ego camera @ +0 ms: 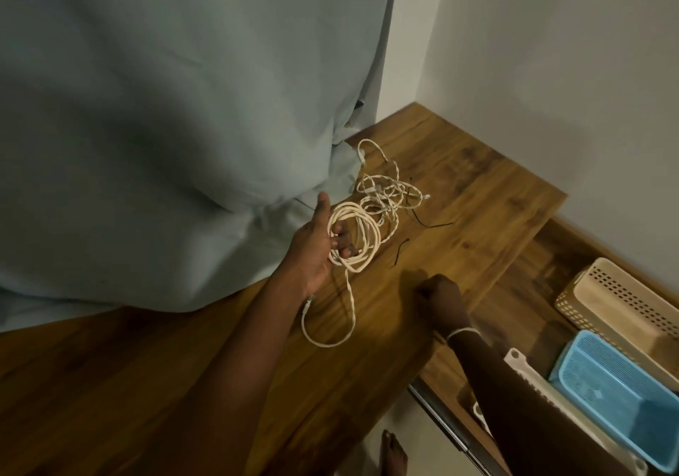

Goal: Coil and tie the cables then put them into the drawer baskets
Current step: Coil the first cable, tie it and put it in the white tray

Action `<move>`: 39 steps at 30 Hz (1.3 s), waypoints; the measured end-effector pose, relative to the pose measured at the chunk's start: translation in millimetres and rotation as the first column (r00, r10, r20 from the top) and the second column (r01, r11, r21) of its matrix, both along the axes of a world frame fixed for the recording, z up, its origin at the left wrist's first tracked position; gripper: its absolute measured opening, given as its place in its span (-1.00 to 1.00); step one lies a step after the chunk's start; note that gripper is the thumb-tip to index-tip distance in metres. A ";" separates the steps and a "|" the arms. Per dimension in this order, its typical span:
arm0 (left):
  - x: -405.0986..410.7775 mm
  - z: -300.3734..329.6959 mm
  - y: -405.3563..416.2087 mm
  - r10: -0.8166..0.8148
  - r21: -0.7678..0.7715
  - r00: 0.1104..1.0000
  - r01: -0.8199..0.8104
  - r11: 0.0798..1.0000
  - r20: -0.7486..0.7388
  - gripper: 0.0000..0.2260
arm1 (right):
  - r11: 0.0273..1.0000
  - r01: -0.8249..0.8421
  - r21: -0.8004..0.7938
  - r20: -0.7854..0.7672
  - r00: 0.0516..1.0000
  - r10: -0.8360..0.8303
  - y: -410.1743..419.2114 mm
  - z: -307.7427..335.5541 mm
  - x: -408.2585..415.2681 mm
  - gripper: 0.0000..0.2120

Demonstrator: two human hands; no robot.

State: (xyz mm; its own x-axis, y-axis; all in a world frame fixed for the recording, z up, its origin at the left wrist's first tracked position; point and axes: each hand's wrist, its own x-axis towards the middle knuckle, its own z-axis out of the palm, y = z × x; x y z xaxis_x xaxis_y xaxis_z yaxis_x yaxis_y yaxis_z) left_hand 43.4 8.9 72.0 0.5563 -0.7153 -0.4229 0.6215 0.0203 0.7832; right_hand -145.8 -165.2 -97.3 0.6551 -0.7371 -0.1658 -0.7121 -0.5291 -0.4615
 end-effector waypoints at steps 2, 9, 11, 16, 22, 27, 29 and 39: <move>-1.2 2.1 3.9 -0.017 0.038 0.999 0.016 0.999 0.037 -0.55 | 0.999 0.037 0.005 -0.017 0.999 -0.037 5.5 3.4 2.0 -0.84; -6.7 18.0 13.9 -0.031 0.186 0.959 -0.023 0.982 0.282 -0.63 | 0.806 -0.029 0.591 0.510 0.788 -0.346 59.1 111.9 22.6 -0.85; -13.0 26.5 12.9 -0.021 0.179 0.925 -0.051 0.982 0.378 -0.64 | 0.777 -0.160 0.609 0.594 0.742 -0.312 78.6 154.3 27.1 -0.88; -33.8 43.6 4.6 0.000 0.072 0.852 -0.045 0.996 0.523 -0.66 | 0.856 -0.136 0.498 0.677 0.678 -0.286 101.6 209.9 34.4 -0.88; -60.1 64.5 -11.9 -0.005 0.062 0.779 -0.043 0.997 0.627 -0.60 | 0.904 0.052 0.425 0.724 0.579 -0.374 94.5 232.9 33.9 -0.86; -87.2 87.2 -31.4 0.023 0.015 0.841 -0.037 0.999 0.540 -0.19 | 0.874 0.153 0.461 0.744 0.469 -0.475 78.6 240.5 20.0 -0.75; -95.5 91.5 -41.5 0.014 0.012 0.839 -0.025 1.000 0.544 -0.27 | 0.800 0.064 0.596 0.726 0.382 -0.572 72.1 247.0 11.0 -0.69; -123.0 104.8 -75.3 -0.055 0.119 0.572 -0.075 0.990 0.819 -0.81 | 0.430 -0.392 0.813 0.551 0.278 -0.787 37.9 258.2 -24.2 -0.74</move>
State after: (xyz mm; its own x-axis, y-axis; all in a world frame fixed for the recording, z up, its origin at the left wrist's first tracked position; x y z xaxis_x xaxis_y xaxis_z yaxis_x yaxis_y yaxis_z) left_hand -79.6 -66.4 176.8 0.7172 -0.6841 0.1327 -0.2862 -0.1154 0.9512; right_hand -170.1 -127.3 160.9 0.6166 -0.7595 -0.2073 0.4143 0.5370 -0.7349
